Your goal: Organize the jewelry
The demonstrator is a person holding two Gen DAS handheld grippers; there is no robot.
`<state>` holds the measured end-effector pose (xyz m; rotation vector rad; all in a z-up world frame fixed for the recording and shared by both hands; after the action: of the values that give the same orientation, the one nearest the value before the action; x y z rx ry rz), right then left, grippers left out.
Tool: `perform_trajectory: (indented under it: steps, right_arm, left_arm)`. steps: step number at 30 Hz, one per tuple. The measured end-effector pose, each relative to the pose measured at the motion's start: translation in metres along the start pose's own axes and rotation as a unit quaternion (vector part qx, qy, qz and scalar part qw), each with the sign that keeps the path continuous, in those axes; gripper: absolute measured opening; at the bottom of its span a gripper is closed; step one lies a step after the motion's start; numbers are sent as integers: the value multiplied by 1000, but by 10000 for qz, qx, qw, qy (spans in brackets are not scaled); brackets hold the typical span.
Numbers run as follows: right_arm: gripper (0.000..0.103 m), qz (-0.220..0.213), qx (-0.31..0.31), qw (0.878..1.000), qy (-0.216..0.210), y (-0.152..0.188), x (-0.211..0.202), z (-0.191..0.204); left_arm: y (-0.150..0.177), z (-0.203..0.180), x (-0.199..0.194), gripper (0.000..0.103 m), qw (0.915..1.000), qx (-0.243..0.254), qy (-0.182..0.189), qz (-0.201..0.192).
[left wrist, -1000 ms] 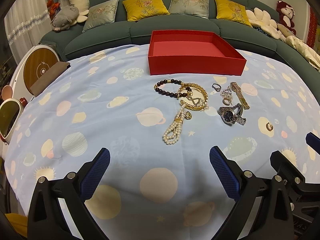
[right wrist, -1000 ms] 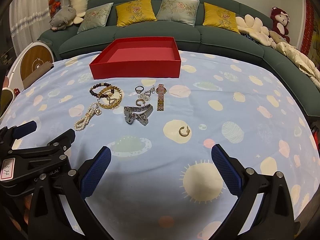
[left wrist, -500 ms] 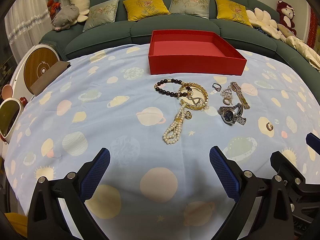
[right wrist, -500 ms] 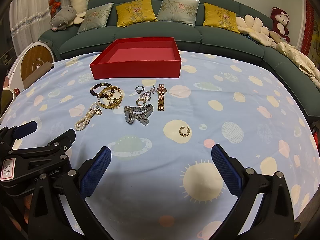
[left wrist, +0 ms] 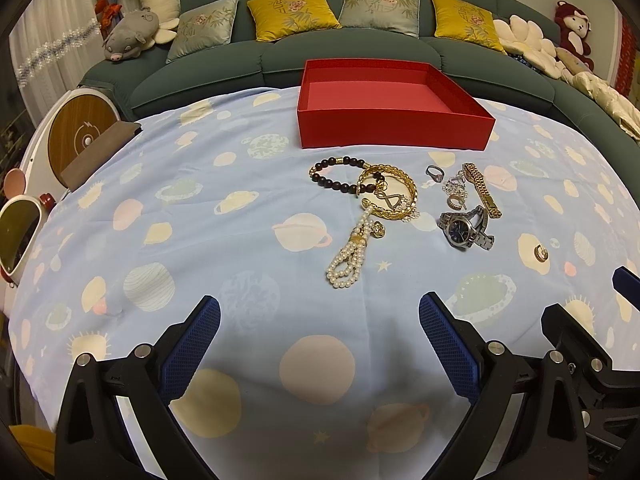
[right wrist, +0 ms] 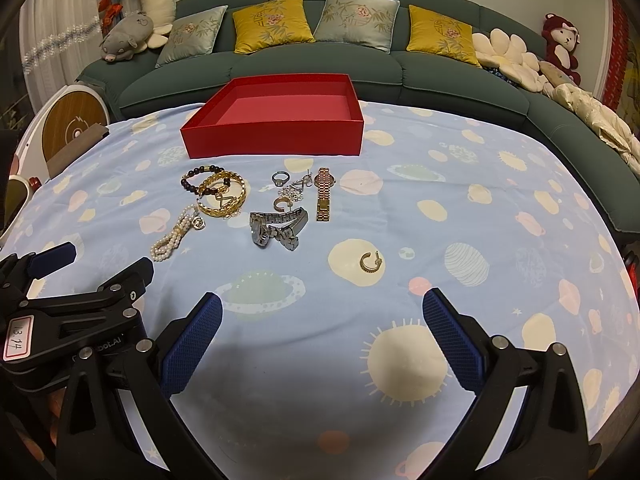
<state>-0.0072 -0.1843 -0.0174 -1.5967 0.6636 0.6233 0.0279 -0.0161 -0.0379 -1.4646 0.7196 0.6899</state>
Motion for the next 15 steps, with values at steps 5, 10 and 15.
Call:
perform_trajectory:
  steps: [5,10,15]
  right_arm:
    - [98,-2,-1,10000,0,0,0,0]
    - [98,-26,71,10000,-20,-1,-1,-3]
    - [98,-28,229,9997,-69,0,-3,-12]
  left_arm:
    - [0,0,0,97,10000,0,3,3]
    - [3,0,3,97,10000,69,0,46]
    - [4,3,6,97,9999,62,2,94]
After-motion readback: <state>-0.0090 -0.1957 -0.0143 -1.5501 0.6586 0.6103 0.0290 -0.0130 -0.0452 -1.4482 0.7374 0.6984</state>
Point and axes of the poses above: each gripper's, at about its wrist camera, not at the fingertips, and x roughly the way its jaws point, z to its left, y to its underside, the point moved 5 cm from there along x, roughly the way its jaws point, and after that the axes turned 8 degrees about -x, right-handed, at the moved point
